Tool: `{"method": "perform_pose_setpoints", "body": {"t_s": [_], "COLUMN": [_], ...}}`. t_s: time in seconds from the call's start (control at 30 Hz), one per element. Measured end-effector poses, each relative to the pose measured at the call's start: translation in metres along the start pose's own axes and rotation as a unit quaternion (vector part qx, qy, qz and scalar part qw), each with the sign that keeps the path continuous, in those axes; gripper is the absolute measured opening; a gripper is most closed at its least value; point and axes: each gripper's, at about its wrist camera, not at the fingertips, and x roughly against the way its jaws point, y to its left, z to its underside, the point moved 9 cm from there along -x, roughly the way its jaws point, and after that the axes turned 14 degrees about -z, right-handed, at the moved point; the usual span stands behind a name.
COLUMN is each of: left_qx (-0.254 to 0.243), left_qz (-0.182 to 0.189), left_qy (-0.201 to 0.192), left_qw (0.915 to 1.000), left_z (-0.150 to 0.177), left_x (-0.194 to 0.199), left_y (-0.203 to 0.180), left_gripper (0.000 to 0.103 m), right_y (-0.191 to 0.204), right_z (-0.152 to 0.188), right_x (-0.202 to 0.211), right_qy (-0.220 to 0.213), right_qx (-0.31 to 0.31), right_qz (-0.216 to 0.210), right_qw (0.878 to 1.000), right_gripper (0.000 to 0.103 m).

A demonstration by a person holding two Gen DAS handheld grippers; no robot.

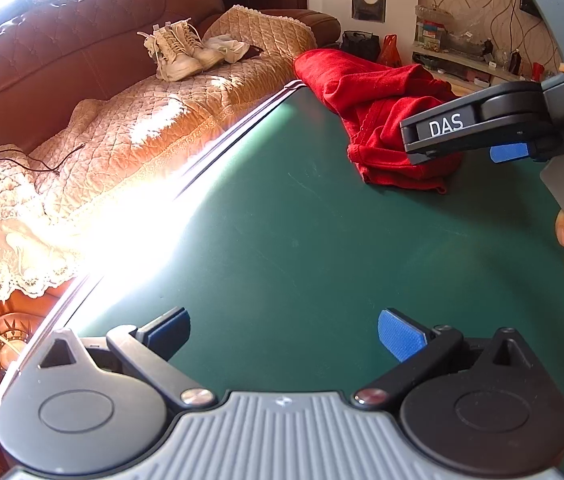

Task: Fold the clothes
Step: 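Move both tools toward the crumpled red garment and reach into it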

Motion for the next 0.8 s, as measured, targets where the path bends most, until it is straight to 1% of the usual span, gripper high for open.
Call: {"method": "perform_pose_setpoints", "body": {"t_s": [0.1, 0.17, 0.33, 0.37, 0.4, 0.47, 0.5, 0.53, 0.57, 0.63, 0.7, 0.8], "left_qx": [0.003, 0.004, 0.006, 0.006, 0.007, 0.007, 0.007, 0.008, 0.010, 0.013, 0.014, 0.010], "left_qz": [0.002, 0.003, 0.010, 0.012, 0.013, 0.015, 0.015, 0.015, 0.018, 0.025, 0.027, 0.033], "left_qy": [0.001, 0.001, -0.005, -0.006, -0.007, -0.010, -0.011, -0.012, -0.010, -0.007, -0.006, -0.008], "left_qw": [1.0000, 1.0000, 0.9999, 0.9999, 0.9999, 0.9998, 0.9998, 0.9998, 0.9997, 0.9996, 0.9995, 0.9994], "left_z": [-0.003, -0.004, -0.009, -0.010, -0.010, -0.012, -0.013, -0.015, -0.015, -0.015, -0.016, -0.017], "left_x": [-0.001, -0.002, 0.002, 0.002, 0.003, 0.005, 0.005, 0.005, 0.005, 0.005, 0.006, 0.009], "left_y": [0.001, 0.001, 0.002, 0.002, 0.002, 0.002, 0.003, 0.003, 0.003, 0.004, 0.004, 0.003], "left_gripper": [0.103, 0.103, 0.103, 0.103, 0.103, 0.103, 0.103, 0.103, 0.103, 0.103, 0.102, 0.102], "right_y": [-0.002, -0.004, -0.017, -0.019, -0.022, -0.027, -0.030, -0.031, -0.033, -0.037, -0.042, -0.054], "right_z": [-0.004, -0.005, -0.010, -0.011, -0.013, -0.015, -0.016, -0.016, -0.016, -0.017, -0.016, -0.014], "right_x": [-0.007, -0.014, -0.031, -0.034, -0.038, -0.044, -0.047, -0.048, -0.047, -0.043, -0.029, 0.006], "right_qy": [0.000, 0.005, 0.013, 0.014, 0.016, 0.019, 0.020, 0.019, 0.018, 0.012, -0.005, -0.032], "right_qx": [-0.005, -0.015, -0.048, -0.056, -0.063, -0.077, -0.084, -0.085, -0.084, -0.087, -0.091, -0.082], "right_qz": [-0.001, -0.003, -0.014, -0.017, -0.019, -0.024, -0.027, -0.030, -0.030, -0.036, -0.049, -0.056], "right_qw": [1.000, 1.000, 0.999, 0.998, 0.998, 0.997, 0.996, 0.996, 0.996, 0.995, 0.995, 0.995], "right_gripper": [0.091, 0.081, 0.073, 0.068, 0.065, 0.050, 0.048, 0.043, 0.031, 0.021, 0.016, 0.014]}}
